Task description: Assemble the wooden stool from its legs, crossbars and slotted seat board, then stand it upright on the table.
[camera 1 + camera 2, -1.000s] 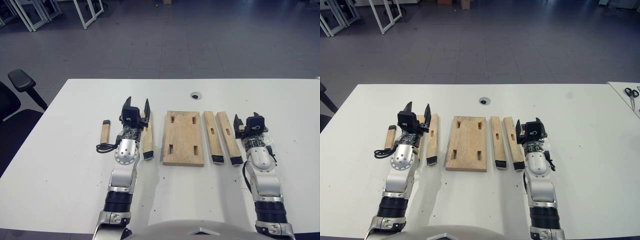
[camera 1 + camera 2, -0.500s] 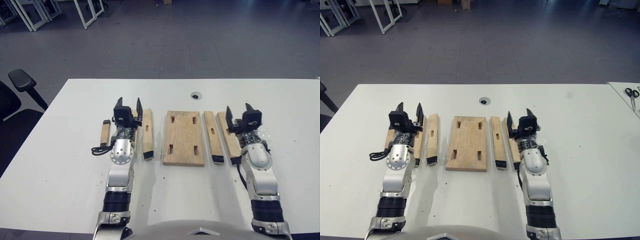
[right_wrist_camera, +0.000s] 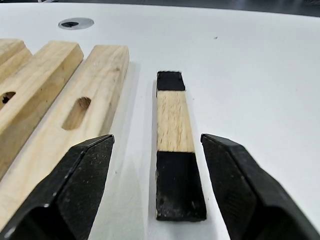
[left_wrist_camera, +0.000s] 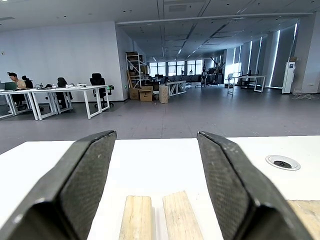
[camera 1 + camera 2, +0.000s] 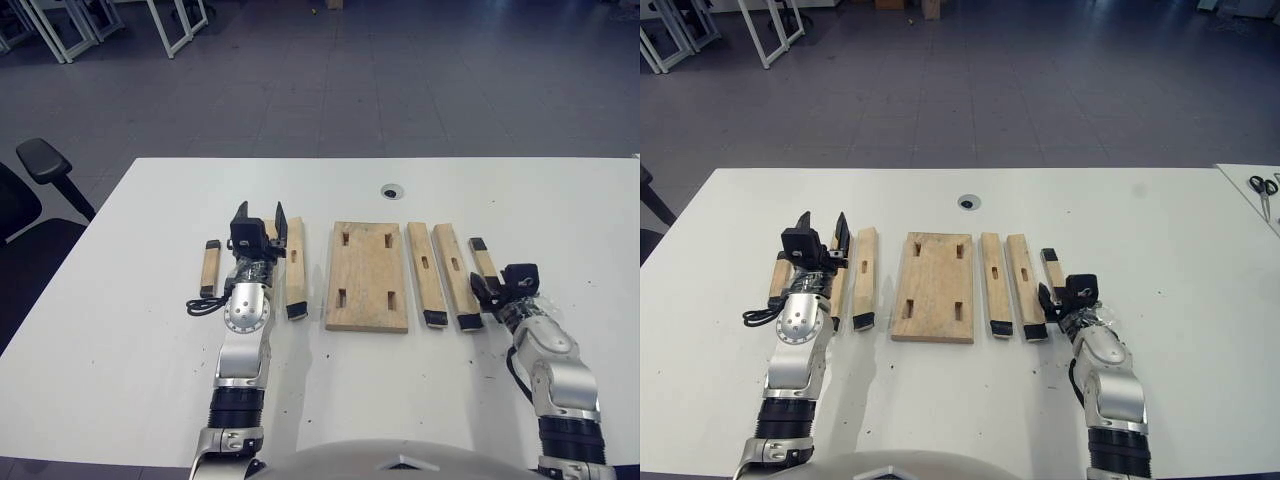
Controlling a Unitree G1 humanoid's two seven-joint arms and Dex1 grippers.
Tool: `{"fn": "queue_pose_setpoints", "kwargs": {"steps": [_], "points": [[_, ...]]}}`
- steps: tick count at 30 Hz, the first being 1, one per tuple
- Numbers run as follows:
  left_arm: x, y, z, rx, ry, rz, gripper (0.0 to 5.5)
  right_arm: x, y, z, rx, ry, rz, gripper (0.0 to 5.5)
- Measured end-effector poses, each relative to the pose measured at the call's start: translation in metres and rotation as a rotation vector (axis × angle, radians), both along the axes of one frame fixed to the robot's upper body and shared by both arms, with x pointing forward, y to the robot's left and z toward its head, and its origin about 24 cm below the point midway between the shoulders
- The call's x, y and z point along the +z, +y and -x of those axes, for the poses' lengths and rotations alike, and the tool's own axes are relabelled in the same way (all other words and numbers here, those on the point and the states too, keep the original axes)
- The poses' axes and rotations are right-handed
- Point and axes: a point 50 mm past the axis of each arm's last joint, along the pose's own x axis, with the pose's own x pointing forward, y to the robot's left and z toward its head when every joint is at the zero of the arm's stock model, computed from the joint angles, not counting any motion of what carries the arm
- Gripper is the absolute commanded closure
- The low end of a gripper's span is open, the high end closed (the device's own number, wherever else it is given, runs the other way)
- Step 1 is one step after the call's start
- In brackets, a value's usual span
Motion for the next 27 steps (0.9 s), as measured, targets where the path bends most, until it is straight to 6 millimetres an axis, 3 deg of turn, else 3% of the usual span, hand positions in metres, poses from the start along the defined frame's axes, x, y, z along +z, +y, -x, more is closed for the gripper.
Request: {"fn": "queue_pose_setpoints", "kwargs": {"steps": [7, 16, 23, 27], "points": [[-0.001, 0.0, 0.0, 0.001, 0.006, 0.0, 2.51, -0.006, -0.004, 0.003, -0.032, 0.029, -0.016, 2.3], [-0.002, 0.002, 0.0, 0.008, 0.014, 0.002, 2.51, -0.01, -0.005, -0.003, -0.065, 0.04, -0.022, 4.13], [-0.001, 0.002, -0.002, 0.006, 0.011, 0.024, 2.51, -0.016, -0.013, -0.003, -0.083, 0.018, 0.043, 4.22], [0.013, 0.011, -0.008, 0.029, 0.007, 0.077, 2.27, 0.004, -0.02, -0.01, -0.018, -0.128, 0.129, 4.22]]}}
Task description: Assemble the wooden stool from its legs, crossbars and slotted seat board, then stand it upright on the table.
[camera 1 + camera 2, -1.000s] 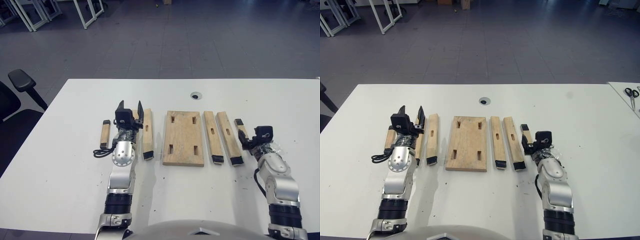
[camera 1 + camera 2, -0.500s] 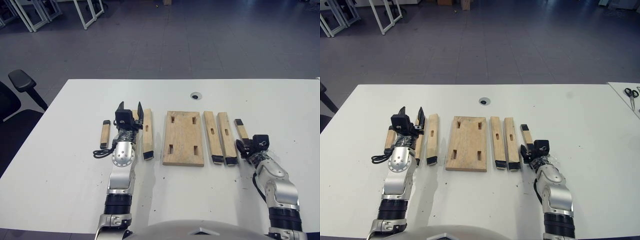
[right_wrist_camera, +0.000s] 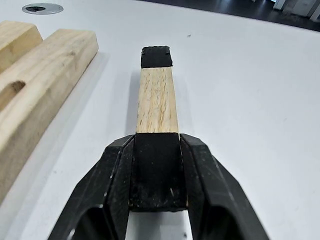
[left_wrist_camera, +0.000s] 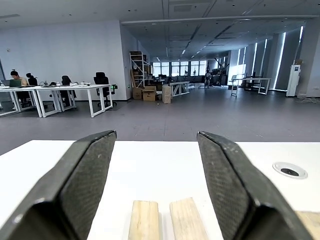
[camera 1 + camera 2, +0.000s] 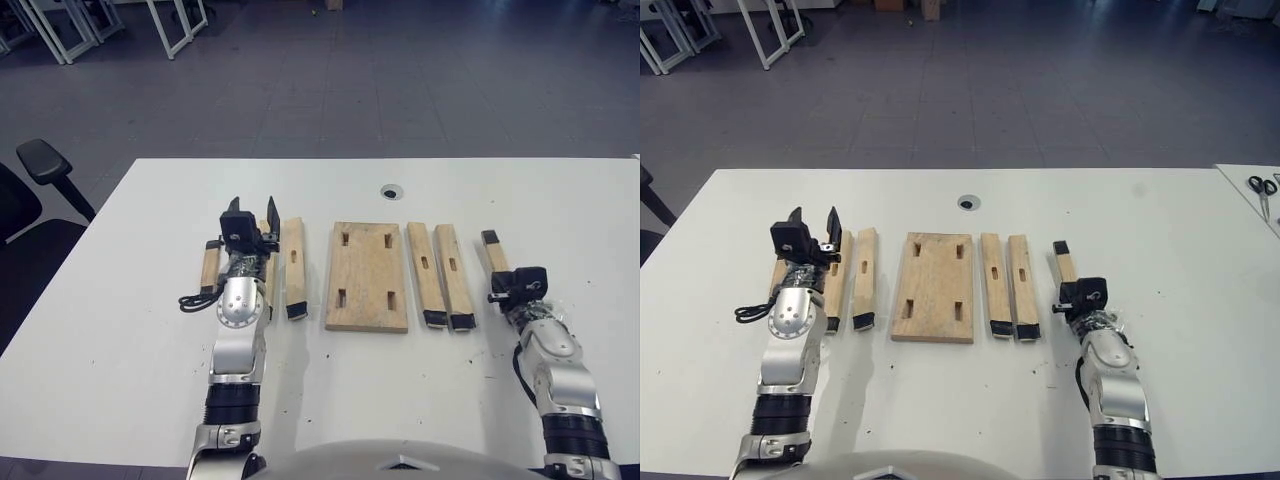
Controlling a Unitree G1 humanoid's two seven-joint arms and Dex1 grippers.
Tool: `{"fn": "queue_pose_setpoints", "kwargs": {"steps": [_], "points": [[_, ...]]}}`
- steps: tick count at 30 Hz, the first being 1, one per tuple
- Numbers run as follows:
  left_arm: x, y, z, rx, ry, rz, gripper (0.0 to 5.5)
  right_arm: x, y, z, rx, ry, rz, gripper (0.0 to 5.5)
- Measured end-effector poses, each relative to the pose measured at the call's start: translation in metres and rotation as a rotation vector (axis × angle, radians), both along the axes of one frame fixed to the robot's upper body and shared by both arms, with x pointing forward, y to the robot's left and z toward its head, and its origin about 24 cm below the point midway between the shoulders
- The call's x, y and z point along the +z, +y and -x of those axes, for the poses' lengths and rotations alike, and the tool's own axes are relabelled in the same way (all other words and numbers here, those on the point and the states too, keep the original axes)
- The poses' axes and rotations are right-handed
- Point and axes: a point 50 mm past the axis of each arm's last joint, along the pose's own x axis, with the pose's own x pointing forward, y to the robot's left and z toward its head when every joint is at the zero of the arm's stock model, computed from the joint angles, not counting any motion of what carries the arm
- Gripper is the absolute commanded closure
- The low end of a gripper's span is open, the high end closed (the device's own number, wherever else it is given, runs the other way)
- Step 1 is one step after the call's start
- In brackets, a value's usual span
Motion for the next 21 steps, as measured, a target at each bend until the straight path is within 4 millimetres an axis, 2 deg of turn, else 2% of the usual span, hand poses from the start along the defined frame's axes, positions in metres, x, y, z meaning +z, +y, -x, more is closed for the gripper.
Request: {"fn": "queue_pose_setpoints", "kwargs": {"steps": [2, 4, 6, 9, 11, 13, 16, 18, 21], "points": [[0.002, -0.004, -0.008, -0.03, 0.061, 0.22, 1.97, 0.031, 0.008, -0.019, 0.079, -0.127, 0.007, 4.22], [-0.001, -0.017, -0.015, -0.136, 0.148, 0.47, 1.67, 0.055, 0.026, -0.031, 0.191, -0.221, -0.008, 4.22], [0.004, -0.027, -0.017, -0.281, 0.19, 0.673, 1.23, 0.064, 0.046, -0.031, 0.299, -0.255, -0.04, 4.22], [0.013, -0.041, -0.011, -0.493, 0.259, 0.933, 1.2, 0.077, 0.078, -0.024, 0.459, -0.293, -0.103, 4.22], [0.022, -0.05, -0.005, -0.615, 0.282, 1.048, 1.2, 0.082, 0.094, -0.018, 0.55, -0.306, -0.143, 4.22], [0.036, -0.059, 0.003, -0.76, 0.271, 1.139, 1.2, 0.085, 0.102, -0.013, 0.609, -0.308, -0.179, 4.22], [0.049, -0.075, 0.012, -0.917, 0.29, 1.169, 1.2, 0.087, 0.109, -0.006, 0.661, -0.305, -0.224, 4.22], [0.049, -0.082, 0.015, -0.944, 0.314, 1.158, 1.2, 0.089, 0.114, -0.002, 0.699, -0.307, -0.242, 4.22], [0.038, -0.091, 0.019, -0.918, 0.379, 1.109, 1.2, 0.089, 0.121, 0.003, 0.747, -0.301, -0.247, 4.22]]}}
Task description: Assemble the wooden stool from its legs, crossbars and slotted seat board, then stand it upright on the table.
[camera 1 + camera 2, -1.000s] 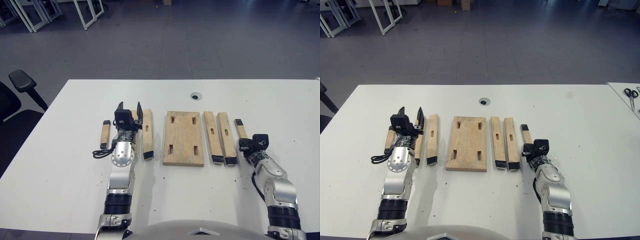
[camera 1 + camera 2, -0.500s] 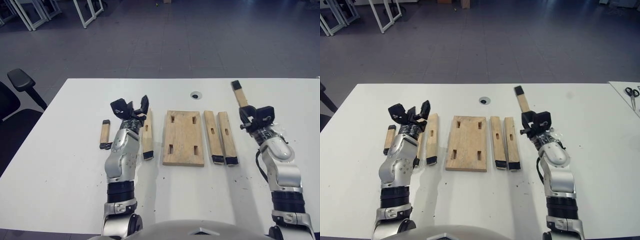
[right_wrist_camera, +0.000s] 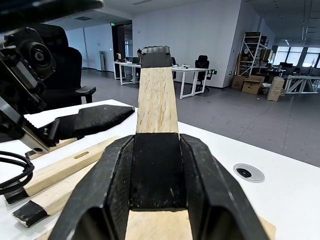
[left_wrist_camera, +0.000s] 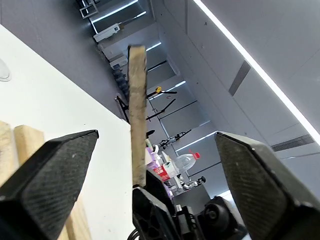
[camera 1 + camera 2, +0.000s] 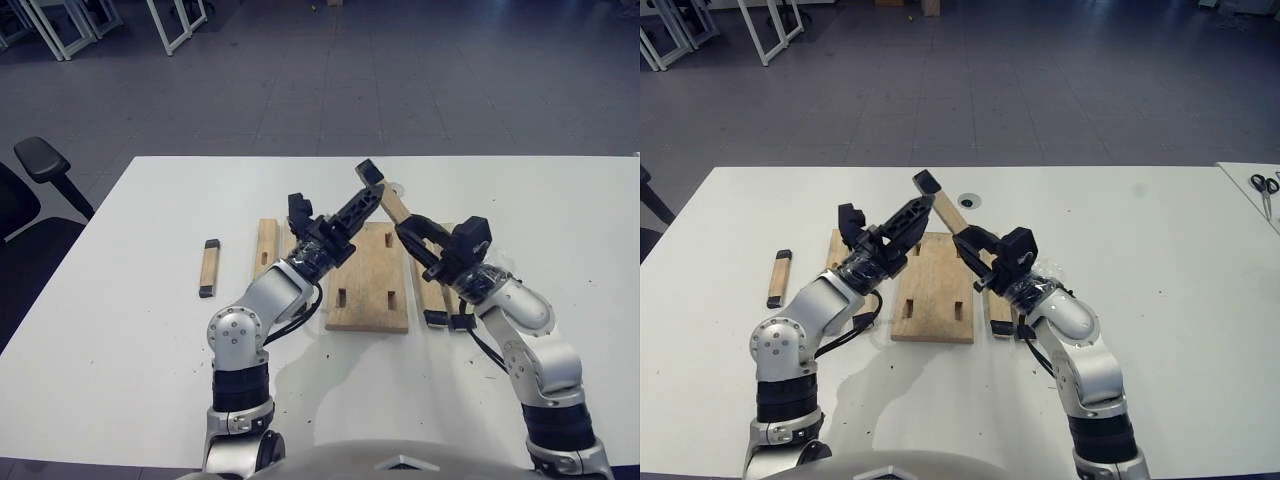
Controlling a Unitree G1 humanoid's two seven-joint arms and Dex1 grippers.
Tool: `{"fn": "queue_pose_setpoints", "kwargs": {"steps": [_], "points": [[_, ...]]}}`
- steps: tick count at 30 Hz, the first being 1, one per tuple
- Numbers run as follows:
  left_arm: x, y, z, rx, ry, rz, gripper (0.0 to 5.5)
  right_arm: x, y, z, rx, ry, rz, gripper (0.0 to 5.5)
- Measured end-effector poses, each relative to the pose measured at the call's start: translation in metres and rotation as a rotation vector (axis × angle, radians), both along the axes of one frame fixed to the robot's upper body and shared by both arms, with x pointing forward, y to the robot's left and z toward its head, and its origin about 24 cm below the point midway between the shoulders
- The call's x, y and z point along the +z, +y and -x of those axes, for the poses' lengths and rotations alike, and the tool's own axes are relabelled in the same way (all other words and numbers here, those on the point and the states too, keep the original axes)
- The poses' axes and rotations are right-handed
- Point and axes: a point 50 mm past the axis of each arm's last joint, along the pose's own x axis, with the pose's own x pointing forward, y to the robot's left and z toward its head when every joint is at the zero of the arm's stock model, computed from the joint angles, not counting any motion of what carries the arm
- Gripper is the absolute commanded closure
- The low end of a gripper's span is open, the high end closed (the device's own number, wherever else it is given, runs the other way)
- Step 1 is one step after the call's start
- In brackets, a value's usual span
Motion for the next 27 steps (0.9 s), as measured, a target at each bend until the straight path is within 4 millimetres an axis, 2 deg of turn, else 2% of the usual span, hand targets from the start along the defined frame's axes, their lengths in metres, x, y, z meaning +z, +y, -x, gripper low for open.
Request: {"fn": "queue_pose_setpoints", "kwargs": {"steps": [10, 13, 16, 17, 27], "points": [[-0.003, 0.001, -0.002, 0.055, 0.0, -0.012, 1.2, -0.005, 0.006, 0.01, 0.081, 0.026, 0.054, 4.22], [-0.003, -0.004, -0.001, 0.043, -0.01, -0.034, 1.59, -0.005, 0.007, 0.013, 0.105, 0.029, 0.081, 4.22], [-0.002, -0.009, 0.001, 0.042, -0.052, -0.096, 2.25, -0.007, 0.008, 0.015, 0.12, 0.041, 0.102, 4.22], [-0.002, -0.01, 0.001, 0.045, -0.061, -0.11, 2.29, -0.007, 0.009, 0.016, 0.122, 0.043, 0.104, 4.22], [-0.009, 0.002, -0.002, 0.102, -0.054, -0.129, 4.05, -0.008, 0.008, 0.017, 0.118, 0.043, 0.123, 4.22]]}}
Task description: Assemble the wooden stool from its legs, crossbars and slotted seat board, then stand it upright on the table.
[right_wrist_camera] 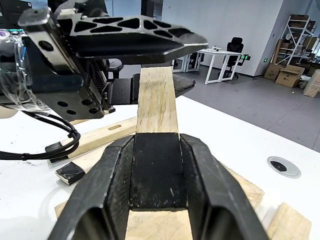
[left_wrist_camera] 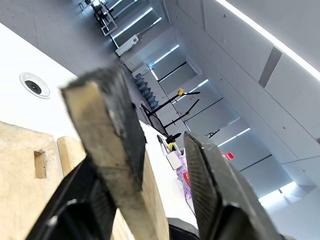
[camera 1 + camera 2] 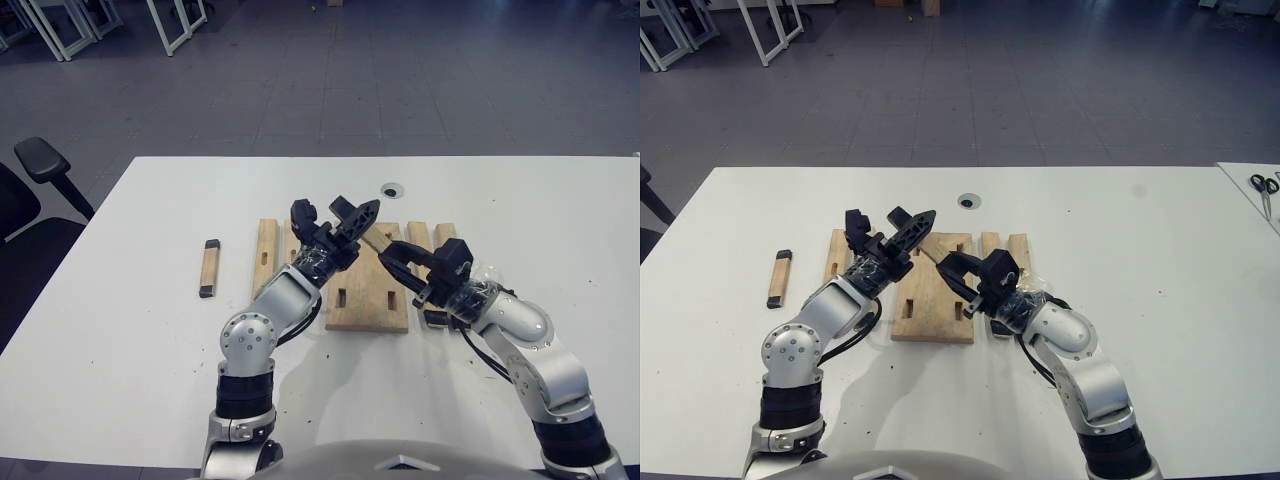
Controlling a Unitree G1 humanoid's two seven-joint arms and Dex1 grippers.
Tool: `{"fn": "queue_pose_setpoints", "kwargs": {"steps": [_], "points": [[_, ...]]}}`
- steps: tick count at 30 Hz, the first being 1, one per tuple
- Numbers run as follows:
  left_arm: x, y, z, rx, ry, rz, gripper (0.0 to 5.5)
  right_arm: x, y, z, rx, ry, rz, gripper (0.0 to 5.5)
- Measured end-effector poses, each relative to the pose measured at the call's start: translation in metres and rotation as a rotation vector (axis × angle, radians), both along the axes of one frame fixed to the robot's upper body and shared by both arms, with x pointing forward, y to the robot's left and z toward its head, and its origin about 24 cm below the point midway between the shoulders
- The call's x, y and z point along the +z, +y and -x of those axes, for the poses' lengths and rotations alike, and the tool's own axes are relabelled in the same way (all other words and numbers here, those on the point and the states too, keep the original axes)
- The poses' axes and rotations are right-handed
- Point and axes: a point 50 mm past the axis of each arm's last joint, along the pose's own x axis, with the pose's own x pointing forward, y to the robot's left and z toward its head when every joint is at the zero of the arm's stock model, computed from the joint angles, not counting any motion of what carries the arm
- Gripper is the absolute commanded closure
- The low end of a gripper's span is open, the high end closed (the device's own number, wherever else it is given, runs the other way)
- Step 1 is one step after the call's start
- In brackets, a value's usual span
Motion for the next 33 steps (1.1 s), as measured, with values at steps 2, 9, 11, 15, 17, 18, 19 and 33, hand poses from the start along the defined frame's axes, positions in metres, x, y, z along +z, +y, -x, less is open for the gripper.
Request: {"fn": "queue_pose_setpoints", "kwargs": {"steps": [2, 9, 11, 15, 17, 18, 19, 33], "points": [[-0.001, 0.001, -0.001, 0.004, 0.005, 0.001, 4.39, 0.0, 0.0, 0.0, 0.001, -0.003, 0.0, 4.22], [-0.006, 0.0, -0.002, -0.006, 0.03, 0.005, 4.98, -0.003, -0.002, -0.001, 0.0, 0.004, 0.028, 4.22], [-0.008, 0.0, -0.002, -0.005, 0.042, 0.011, 4.98, -0.005, -0.002, -0.001, -0.002, 0.008, 0.035, 4.22], [-0.019, 0.002, -0.005, 0.009, 0.099, -0.011, 5.05, -0.01, -0.001, -0.002, -0.01, -0.001, 0.107, 3.66], [-0.032, 0.015, -0.009, 0.095, 0.174, -0.063, 5.08, -0.01, -0.005, -0.002, -0.022, -0.021, 0.153, 3.3], [-0.033, 0.02, -0.01, 0.116, 0.184, -0.067, 5.08, -0.011, -0.006, -0.002, -0.023, -0.021, 0.159, 3.1], [-0.033, 0.022, -0.011, 0.128, 0.186, -0.063, 5.08, -0.011, -0.006, -0.002, -0.023, -0.019, 0.161, 2.9], [-0.02, 0.11, -0.012, 0.719, -0.094, -0.765, 5.08, -0.038, -0.06, -0.022, -0.445, 0.035, 0.306, 2.86]]}}
